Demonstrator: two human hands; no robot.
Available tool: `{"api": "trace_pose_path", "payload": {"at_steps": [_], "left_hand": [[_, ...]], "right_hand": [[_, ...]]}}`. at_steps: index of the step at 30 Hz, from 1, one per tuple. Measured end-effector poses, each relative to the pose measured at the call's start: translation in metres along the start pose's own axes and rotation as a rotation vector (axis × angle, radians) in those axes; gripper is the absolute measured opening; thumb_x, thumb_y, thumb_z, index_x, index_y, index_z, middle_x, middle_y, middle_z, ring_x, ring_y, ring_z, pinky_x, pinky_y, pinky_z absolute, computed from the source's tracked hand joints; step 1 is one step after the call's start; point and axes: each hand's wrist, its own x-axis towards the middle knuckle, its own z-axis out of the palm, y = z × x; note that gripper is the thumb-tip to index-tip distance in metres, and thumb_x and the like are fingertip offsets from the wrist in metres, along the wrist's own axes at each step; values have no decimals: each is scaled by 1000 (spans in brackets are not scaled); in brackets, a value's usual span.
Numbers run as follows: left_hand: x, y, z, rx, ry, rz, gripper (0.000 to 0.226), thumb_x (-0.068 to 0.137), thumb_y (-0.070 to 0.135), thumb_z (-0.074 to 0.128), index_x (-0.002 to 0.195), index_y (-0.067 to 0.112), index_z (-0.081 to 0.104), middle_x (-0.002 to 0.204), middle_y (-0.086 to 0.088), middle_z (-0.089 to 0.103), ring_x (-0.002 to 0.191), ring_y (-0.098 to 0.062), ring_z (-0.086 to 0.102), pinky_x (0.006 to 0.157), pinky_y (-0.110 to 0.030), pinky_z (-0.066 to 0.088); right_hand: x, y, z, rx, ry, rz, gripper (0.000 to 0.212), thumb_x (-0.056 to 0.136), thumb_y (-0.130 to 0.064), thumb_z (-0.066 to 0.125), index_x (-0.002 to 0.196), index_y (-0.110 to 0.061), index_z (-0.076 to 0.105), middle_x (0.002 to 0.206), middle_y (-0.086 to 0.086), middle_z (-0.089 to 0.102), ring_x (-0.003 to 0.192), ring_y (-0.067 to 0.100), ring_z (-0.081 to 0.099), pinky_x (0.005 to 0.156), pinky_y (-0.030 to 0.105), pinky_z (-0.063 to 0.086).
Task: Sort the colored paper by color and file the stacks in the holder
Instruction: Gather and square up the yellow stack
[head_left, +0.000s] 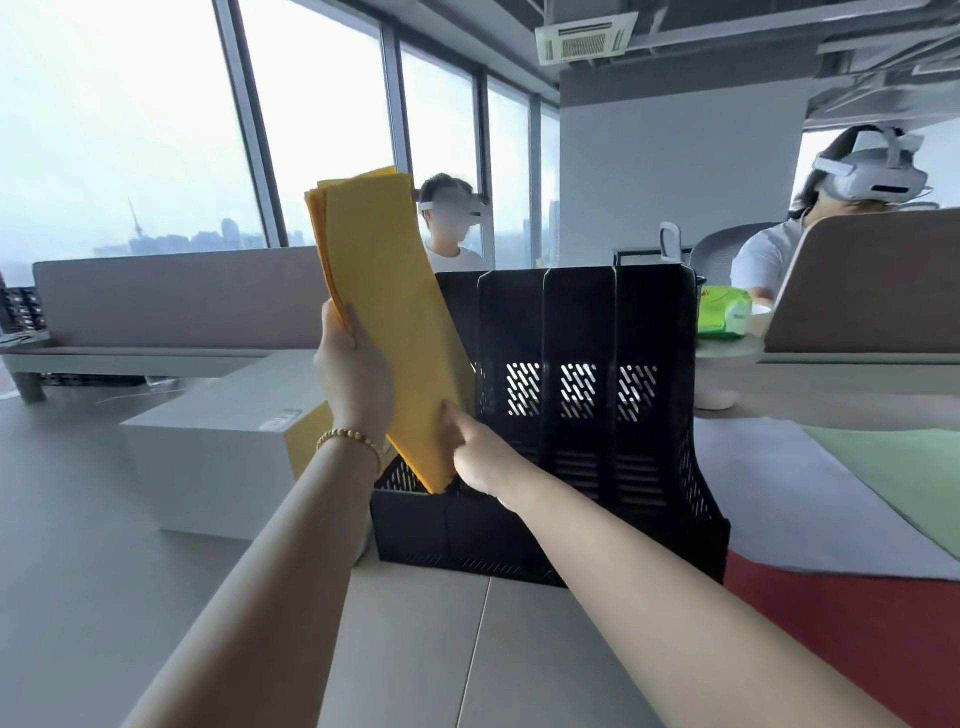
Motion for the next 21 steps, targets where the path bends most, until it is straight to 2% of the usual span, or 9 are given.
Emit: {"api": "trace_pose_path", "payload": {"at_steps": [2,7,9,10,12,14,15,18,21], "left_hand": [[9,2,1,11,11,14,28,103,28,25,80,35,41,69,14,47,57,-3,44,44,-8,35],[16,2,14,20,-29,26,19,103,24,27,94,24,44,71,14,47,57,0,44,44,-3,36],[5,-11,24,48,-63,28,21,103,23,28,91,26,44,69,10,48,58,-8,45,47,-11,36],[-1,-19,29,50,-82,17,22,103,24,28,88,25,45,69,5,49,60,-13,46,50,-19,37],[-12,-33,37,85,-129,-13,24,102,25,27,92,18,48,73,-5,52,63,-22,46,54,-30,35],[-23,-43,41,160,-161,-27,27,102,25,28,101,10,51,75,-9,54,67,-27,47,58,-33,32],[-27,-46,41,180,-161,-41,28,102,24,29,105,8,52,79,-9,55,70,-27,47,61,-31,31],[-29,-57,34,201,-157,-94,26,100,13,34,119,9,51,92,-9,59,81,-27,51,68,-28,33],[-27,-59,24,315,-191,-76,45,88,-4,35,127,15,48,93,-8,59,84,-27,51,72,-28,36]], "right_hand": [[2,1,-1,-52,-10,-19,65,96,3,26,152,-21,4,159,1,4,145,19,13,111,20,16],[8,7,3,-20,44,-45,57,98,-1,26,151,-17,14,158,3,14,144,18,17,114,23,15],[8,11,3,72,130,-42,59,94,4,24,150,-14,21,155,3,24,143,17,23,114,22,17],[8,12,2,114,171,-35,61,92,7,23,149,-14,25,154,3,29,142,16,26,112,21,19],[7,14,-1,129,220,-21,62,91,9,23,147,-15,31,148,3,39,137,16,35,103,14,26],[7,15,-3,100,232,-19,61,89,10,26,144,-16,38,140,4,48,131,19,44,88,9,31],[7,15,-3,86,239,-22,61,88,10,27,141,-16,41,137,5,51,129,20,46,86,10,32],[5,14,-3,32,254,-26,62,84,8,29,139,-15,44,139,7,50,131,22,44,100,20,35],[-1,16,-3,-133,251,-73,61,85,8,30,142,-11,39,145,8,42,135,22,39,110,27,31]]}}
